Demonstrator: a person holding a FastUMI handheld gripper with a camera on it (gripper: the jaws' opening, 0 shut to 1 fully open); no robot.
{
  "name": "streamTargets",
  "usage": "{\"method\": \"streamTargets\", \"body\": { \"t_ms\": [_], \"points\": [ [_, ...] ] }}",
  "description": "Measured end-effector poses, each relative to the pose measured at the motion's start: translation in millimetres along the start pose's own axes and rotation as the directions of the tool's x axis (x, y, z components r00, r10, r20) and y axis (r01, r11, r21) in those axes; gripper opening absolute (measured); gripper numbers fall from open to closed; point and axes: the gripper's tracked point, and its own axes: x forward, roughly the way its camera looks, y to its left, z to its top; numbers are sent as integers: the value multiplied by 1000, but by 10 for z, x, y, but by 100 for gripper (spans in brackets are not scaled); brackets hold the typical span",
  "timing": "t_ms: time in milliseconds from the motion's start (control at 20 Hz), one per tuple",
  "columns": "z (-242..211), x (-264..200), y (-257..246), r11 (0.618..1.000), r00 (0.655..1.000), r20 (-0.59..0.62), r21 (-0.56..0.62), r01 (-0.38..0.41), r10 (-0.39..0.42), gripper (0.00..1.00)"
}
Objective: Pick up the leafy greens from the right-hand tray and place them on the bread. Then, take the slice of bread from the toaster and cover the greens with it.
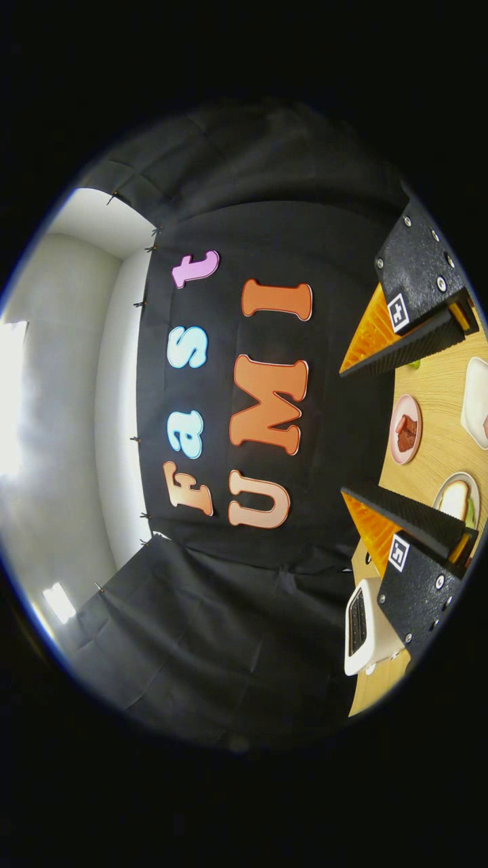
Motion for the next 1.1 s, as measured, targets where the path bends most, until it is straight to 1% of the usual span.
{"method": "streamTargets", "body": {
  "t_ms": [200, 550, 900, 1100],
  "points": [
    [24, -12, 25, 1000, 1000, 3, -5, -7, 7, 92],
    [60, -8, 92, 999, 1000, 7, 20, -27, 27, 92],
    [143, -6, 74, 999, 1000, 7, 23, -22, 22, 92],
    [138, -5, 69, 998, 1000, 5, 52, -23, 23, 92]
  ]
}}
